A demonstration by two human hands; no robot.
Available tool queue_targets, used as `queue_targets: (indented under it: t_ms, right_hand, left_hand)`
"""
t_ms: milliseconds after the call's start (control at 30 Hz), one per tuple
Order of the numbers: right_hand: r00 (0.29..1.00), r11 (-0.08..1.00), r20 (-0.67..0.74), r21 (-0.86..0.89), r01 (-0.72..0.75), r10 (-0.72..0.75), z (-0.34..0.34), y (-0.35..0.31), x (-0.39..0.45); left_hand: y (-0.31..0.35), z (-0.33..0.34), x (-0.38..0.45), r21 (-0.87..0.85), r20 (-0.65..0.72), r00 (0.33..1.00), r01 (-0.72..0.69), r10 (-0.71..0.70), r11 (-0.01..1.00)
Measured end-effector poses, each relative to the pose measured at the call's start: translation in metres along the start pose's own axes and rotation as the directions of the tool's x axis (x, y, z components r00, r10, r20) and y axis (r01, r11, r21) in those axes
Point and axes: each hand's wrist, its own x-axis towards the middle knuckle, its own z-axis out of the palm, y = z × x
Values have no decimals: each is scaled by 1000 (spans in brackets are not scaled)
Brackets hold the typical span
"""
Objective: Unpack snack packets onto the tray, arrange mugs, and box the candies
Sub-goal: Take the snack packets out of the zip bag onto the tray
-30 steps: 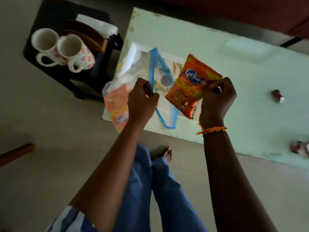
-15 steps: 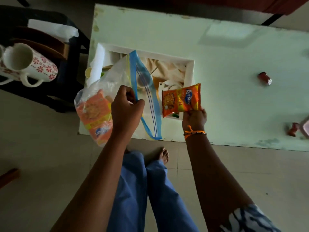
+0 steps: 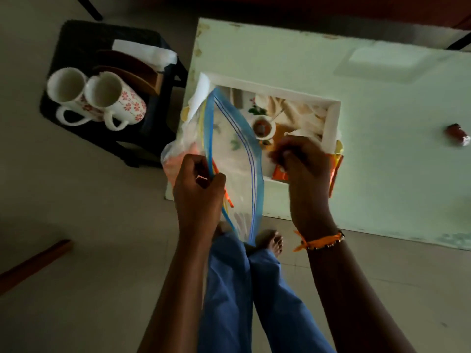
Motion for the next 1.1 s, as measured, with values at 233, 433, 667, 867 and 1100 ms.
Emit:
queue_targets:
  t_ms: [233, 433, 667, 867, 1100]
  right_hand:
    - [683, 667, 641, -683, 299, 351, 97, 6, 1]
    - [593, 533, 740, -656, 535, 317, 144, 6, -8]
    - [590, 283, 603, -787, 548, 537, 148, 47, 2]
    - [618, 406, 652, -758, 510, 440, 152, 57, 6]
    - [907, 694, 402, -690, 206, 130, 116, 31, 7]
  left_hand:
    - [-16, -60, -7, -128, -213, 977, 3, -30, 992]
    - [-22, -75, -6, -105, -202, 979, 6, -27, 994]
    - [-21, -76, -6, -108, -207, 977, 24, -46, 994]
    - [-23, -70, -5, -82, -166, 986, 17, -31, 997]
    - [-9, -40, 4, -94, -37, 999, 11, -14, 995]
